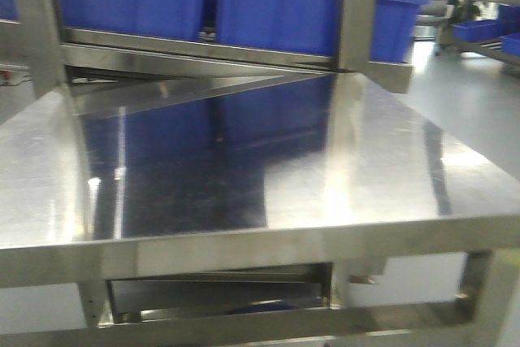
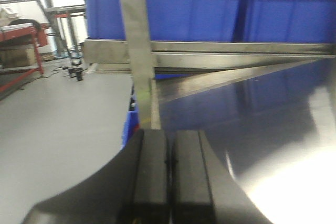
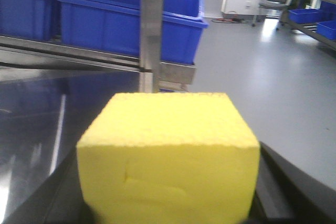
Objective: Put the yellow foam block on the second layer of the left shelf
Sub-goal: 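Turn the base and drive along the aisle holding the cube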
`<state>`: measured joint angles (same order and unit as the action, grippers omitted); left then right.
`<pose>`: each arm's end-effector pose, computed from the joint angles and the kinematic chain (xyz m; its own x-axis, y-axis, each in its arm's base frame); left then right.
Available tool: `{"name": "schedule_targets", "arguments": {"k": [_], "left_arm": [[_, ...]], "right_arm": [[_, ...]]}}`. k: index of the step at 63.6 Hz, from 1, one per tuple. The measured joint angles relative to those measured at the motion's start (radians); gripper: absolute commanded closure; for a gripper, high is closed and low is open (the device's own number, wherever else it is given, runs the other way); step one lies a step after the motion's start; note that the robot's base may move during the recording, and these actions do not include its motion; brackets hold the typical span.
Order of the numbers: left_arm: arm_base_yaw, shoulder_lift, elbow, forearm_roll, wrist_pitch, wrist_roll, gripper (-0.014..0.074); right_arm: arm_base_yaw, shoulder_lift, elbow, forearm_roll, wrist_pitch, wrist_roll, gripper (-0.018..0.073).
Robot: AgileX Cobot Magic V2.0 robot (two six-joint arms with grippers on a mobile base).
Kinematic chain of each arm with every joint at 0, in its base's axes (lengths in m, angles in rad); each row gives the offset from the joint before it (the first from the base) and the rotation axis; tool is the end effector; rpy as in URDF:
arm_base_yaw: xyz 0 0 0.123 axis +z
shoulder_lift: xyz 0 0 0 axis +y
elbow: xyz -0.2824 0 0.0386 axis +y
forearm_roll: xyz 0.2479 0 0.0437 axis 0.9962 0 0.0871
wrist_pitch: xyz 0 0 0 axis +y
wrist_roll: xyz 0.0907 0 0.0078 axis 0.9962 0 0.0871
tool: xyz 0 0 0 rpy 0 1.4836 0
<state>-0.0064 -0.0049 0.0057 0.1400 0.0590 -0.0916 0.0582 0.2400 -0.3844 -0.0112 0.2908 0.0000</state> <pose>0.0564 0.0004 0.2061 0.0278 0.0480 -0.9985 -0.0032 0.9988 0.0479 0.0647 0.0035 0.3010 -0.0585 -0.0142 -0.9982 -0.0556 0.9984 -0.0109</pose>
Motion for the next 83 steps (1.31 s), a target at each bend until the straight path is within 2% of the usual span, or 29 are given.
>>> {"name": "schedule_targets", "arguments": {"k": [83], "left_arm": [[0.0, 0.0, 0.0, 0.0, 0.0, 0.0, 0.046]], "right_arm": [[0.0, 0.0, 0.0, 0.0, 0.0, -0.005, 0.011]]}}
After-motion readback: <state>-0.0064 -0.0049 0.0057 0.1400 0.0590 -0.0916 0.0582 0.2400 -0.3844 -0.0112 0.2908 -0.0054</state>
